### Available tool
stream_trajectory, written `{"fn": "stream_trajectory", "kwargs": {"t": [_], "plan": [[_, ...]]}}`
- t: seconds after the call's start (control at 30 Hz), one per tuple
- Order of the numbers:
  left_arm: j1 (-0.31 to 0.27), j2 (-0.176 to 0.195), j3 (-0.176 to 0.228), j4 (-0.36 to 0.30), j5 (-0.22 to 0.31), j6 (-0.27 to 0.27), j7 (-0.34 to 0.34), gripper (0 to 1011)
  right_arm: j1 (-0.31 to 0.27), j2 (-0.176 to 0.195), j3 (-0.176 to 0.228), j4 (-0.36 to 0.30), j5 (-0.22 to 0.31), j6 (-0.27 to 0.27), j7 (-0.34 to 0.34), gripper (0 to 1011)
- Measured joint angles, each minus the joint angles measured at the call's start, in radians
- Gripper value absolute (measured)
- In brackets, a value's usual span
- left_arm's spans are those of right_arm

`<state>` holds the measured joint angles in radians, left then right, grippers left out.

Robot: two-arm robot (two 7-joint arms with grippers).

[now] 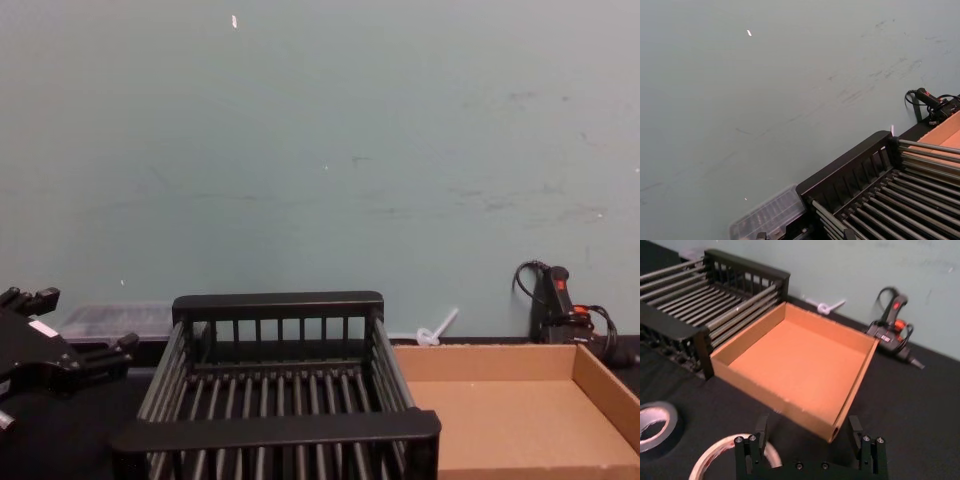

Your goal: Pick up the white tape and place it into the black box , Pick up the silver tape and place it into the brown box.

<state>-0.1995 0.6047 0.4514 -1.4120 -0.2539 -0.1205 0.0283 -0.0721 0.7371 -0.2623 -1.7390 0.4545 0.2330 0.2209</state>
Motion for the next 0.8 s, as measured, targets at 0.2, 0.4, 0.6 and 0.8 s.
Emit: {"fn": "stream_trajectory", "kwargs": {"t": [0.2, 0.4, 0.6, 0.8], "plan": [[0.0, 0.0, 0.0, 0.0, 0.0, 0.0, 0.0, 1001, -0.001, -0.007, 0.0, 0.003, 0.01, 0.053, 0.026, 1002], [0.0, 0.0, 0.0, 0.0, 0.0, 0.0, 0.0, 1001, -0.003, -0.014, -0.004, 0.008, 0.012, 0.101, 0.047, 1003], [0.0, 0.0, 0.0, 0.0, 0.0, 0.0, 0.0, 1001, 0.004, -0.024, -0.012, 0.024, -0.005, 0.127, 0.064, 1003], [0.0, 0.0, 0.0, 0.0, 0.0, 0.0, 0.0, 1001, 0.013, -0.034, -0.024, 0.041, -0.027, 0.139, 0.083, 1003]]}}
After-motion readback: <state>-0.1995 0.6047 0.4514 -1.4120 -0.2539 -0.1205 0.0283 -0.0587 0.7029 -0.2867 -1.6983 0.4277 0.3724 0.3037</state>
